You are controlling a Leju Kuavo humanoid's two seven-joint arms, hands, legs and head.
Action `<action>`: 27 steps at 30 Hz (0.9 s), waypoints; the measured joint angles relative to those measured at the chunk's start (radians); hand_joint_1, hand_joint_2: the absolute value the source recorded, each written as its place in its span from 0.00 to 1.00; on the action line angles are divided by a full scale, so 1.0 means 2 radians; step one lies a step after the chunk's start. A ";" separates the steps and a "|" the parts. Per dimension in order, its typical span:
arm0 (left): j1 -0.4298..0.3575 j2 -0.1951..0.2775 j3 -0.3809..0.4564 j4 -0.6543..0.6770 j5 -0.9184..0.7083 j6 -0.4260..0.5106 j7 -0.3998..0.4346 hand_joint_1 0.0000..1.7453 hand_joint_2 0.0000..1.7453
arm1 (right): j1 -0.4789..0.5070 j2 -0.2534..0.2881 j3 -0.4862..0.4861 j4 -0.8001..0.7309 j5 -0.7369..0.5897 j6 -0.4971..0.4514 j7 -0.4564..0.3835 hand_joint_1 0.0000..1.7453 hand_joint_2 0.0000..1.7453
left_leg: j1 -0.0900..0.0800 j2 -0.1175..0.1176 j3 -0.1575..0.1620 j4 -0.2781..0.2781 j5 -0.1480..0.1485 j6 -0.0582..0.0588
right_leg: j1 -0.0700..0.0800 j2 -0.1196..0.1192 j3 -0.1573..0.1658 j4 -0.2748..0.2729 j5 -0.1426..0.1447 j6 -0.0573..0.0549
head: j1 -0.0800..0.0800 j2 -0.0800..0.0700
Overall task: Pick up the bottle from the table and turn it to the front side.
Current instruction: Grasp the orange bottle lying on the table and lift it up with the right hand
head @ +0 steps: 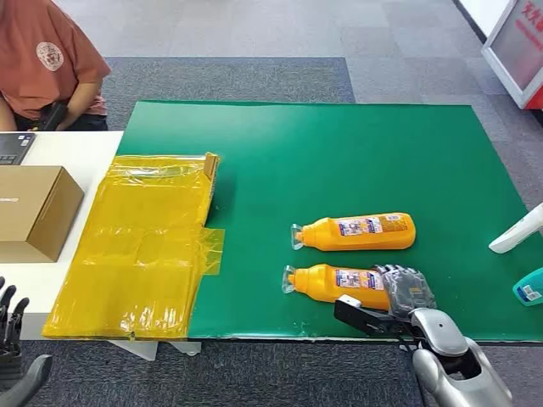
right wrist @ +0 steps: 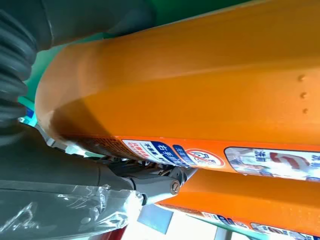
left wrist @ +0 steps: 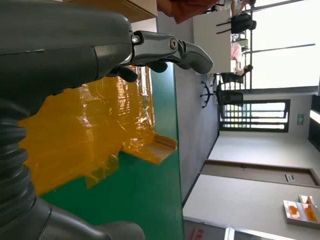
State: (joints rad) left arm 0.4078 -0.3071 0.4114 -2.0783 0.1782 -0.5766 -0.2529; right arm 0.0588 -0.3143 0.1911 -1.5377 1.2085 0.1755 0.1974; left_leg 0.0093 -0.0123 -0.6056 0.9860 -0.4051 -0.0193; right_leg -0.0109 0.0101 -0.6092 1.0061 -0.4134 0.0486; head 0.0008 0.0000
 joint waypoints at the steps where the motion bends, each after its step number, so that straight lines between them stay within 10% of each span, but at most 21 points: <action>1: 0.000 0.000 0.000 0.000 0.000 0.000 0.000 0.00 1.00 | 0.000 0.000 0.000 0.000 -0.001 -0.001 -0.001 1.00 1.00 | 0.000 0.000 0.000 0.000 0.000 0.000 | 0.000 0.000 0.000 0.000 0.000 0.000 | 0.000 0.000; 9: 0.000 0.000 0.002 0.000 0.000 -0.001 0.000 0.00 1.00 | 0.001 0.001 -0.001 0.001 -0.030 -0.012 -0.018 1.00 1.00 | 0.000 0.000 0.000 0.000 0.000 0.000 | 0.000 0.000 0.000 0.000 0.000 0.000 | 0.000 0.000; 18: -0.012 0.013 -0.007 0.011 0.000 0.016 -0.015 0.00 1.00 | 0.006 0.032 -0.029 -0.026 -0.257 -0.034 -0.123 1.00 1.00 | 0.000 0.000 0.000 0.000 0.000 0.000 | 0.000 0.000 0.000 0.000 0.000 0.000 | 0.000 0.000; 27: -0.074 0.059 -0.084 0.054 -0.026 0.126 -0.018 0.00 1.00 | -0.038 0.086 -0.035 -0.033 -0.346 -0.054 -0.192 1.00 1.00 | 0.000 0.000 0.000 0.000 0.001 0.000 | 0.000 0.000 0.000 0.000 0.001 0.000 | 0.000 0.000</action>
State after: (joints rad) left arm 0.2601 -0.1884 0.2436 -1.9703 0.1261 -0.3240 -0.2895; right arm -0.0166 -0.1421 0.1216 -1.6030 0.5170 0.0679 -0.1858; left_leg 0.0096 -0.0124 -0.6058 0.9859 -0.4021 -0.0202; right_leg -0.0104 0.0100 -0.6098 1.0065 -0.4115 0.0479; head 0.0008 0.0000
